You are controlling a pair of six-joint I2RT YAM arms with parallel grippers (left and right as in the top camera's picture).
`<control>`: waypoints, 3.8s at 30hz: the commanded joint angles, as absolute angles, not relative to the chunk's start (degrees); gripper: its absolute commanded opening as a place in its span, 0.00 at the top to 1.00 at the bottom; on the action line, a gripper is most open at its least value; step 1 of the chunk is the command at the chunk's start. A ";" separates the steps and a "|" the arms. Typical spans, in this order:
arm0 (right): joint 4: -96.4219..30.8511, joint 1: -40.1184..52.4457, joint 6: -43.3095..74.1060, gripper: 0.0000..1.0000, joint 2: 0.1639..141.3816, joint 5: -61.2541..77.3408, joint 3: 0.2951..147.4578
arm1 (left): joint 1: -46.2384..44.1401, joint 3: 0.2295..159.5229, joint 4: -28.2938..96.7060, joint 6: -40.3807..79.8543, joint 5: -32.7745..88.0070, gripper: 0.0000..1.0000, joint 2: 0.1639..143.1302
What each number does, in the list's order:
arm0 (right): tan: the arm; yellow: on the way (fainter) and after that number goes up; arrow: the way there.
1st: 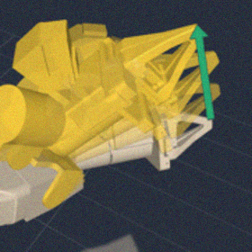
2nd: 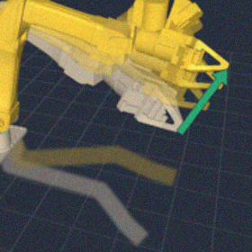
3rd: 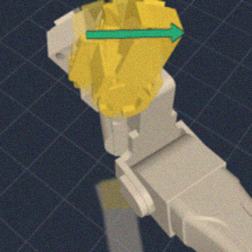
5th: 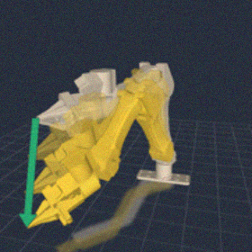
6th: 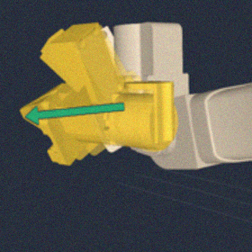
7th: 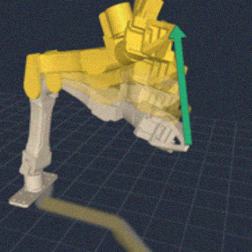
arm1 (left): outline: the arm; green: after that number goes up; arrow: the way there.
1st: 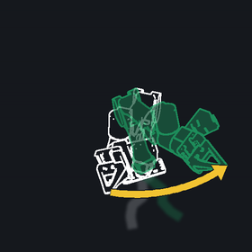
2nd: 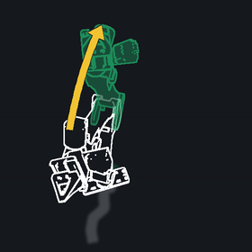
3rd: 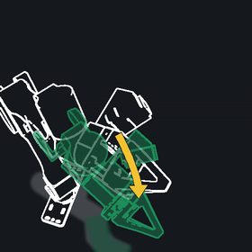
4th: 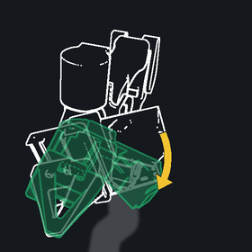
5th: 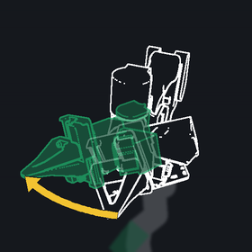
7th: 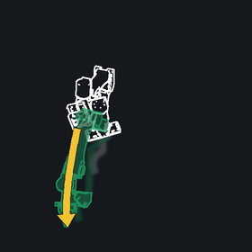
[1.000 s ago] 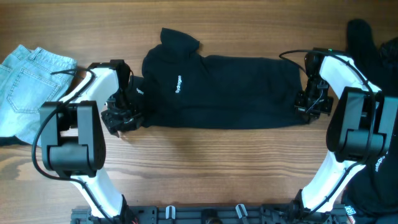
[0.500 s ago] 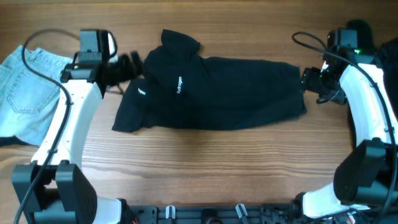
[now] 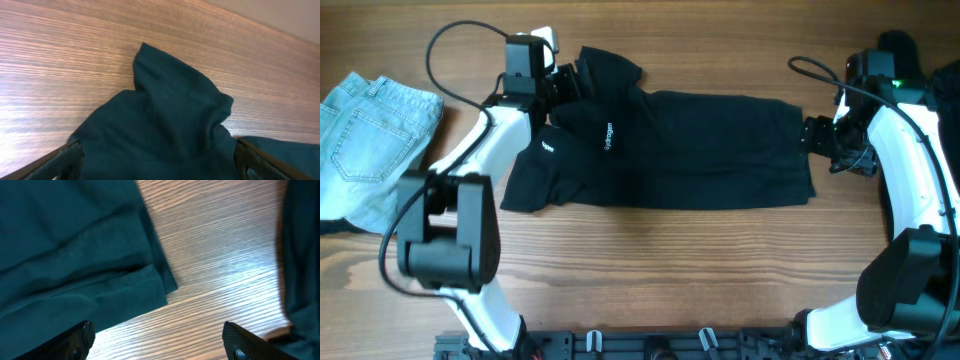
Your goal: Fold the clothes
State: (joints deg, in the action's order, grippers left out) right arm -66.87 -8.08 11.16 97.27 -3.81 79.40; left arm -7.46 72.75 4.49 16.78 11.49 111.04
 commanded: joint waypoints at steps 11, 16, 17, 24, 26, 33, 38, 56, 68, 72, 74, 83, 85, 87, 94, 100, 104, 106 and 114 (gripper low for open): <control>-66.72 -8.32 10.50 0.15 96.14 8.03 79.55 | -11.46 75.44 -12.25 15.77 13.39 0.38 126.78; -66.70 -8.32 10.52 0.16 96.14 8.03 79.55 | -11.44 75.44 -13.98 15.79 13.26 0.88 126.76; -66.63 -8.32 10.50 0.16 96.14 8.03 79.55 | -11.25 75.46 -14.57 15.77 13.26 0.88 126.76; -66.04 -8.32 10.48 0.16 96.14 8.01 79.55 | -9.56 75.48 -16.97 15.84 17.67 0.00 125.64; -65.63 -8.32 10.50 0.16 96.14 8.01 79.55 | -9.39 75.48 -17.23 15.77 17.45 0.00 125.64; -64.79 -8.32 10.50 0.16 96.14 8.01 79.55 | -9.80 88.82 0.38 -3.03 1.39 0.05 125.67; -64.47 -8.32 10.48 0.16 96.14 8.01 79.55 | -9.80 89.54 -0.73 -5.72 1.41 0.11 127.57; -60.42 -8.32 10.46 0.21 96.40 7.81 79.55 | -12.60 89.54 1.39 -4.34 3.09 0.96 130.19; -28.01 -7.81 10.68 0.20 117.03 8.99 81.80 | -12.64 89.54 27.88 5.58 3.22 0.96 120.31; -20.91 -7.66 12.64 0.23 123.13 9.56 81.80 | -12.64 89.54 31.18 8.03 5.58 0.96 120.31; -20.64 -7.55 12.60 0.44 124.31 9.76 81.80 | -12.71 89.54 31.57 8.08 5.98 0.96 120.31; -30.89 -8.38 12.38 0.96 122.41 5.69 89.97 | -12.58 89.54 33.80 8.23 10.46 0.96 114.10; -37.08 -8.47 11.97 0.96 119.59 2.26 92.92 | -12.58 89.54 39.03 8.23 10.46 0.96 110.06; -43.53 -8.84 11.92 0.96 117.03 -0.86 94.72 | -12.58 89.54 44.60 8.23 10.46 0.96 107.61; -67.57 -10.74 8.86 0.96 112.40 -10.33 94.72 | -11.35 89.54 65.39 10.79 10.46 0.96 99.72; -74.96 -10.74 7.22 0.93 112.40 -10.31 92.79 | -12.16 85.62 70.08 10.98 10.46 0.96 100.03; -76.62 -10.74 6.98 0.73 112.40 -10.31 91.70 | -12.16 80.29 67.29 11.05 10.46 0.80 100.07; -77.54 -10.76 7.01 0.66 112.40 -10.31 91.35 | -12.16 78.02 66.28 11.20 10.44 0.74 100.07; -78.30 -10.81 -0.03 0.36 112.40 1.80 88.29 | -12.10 76.93 64.01 11.22 5.69 0.67 100.07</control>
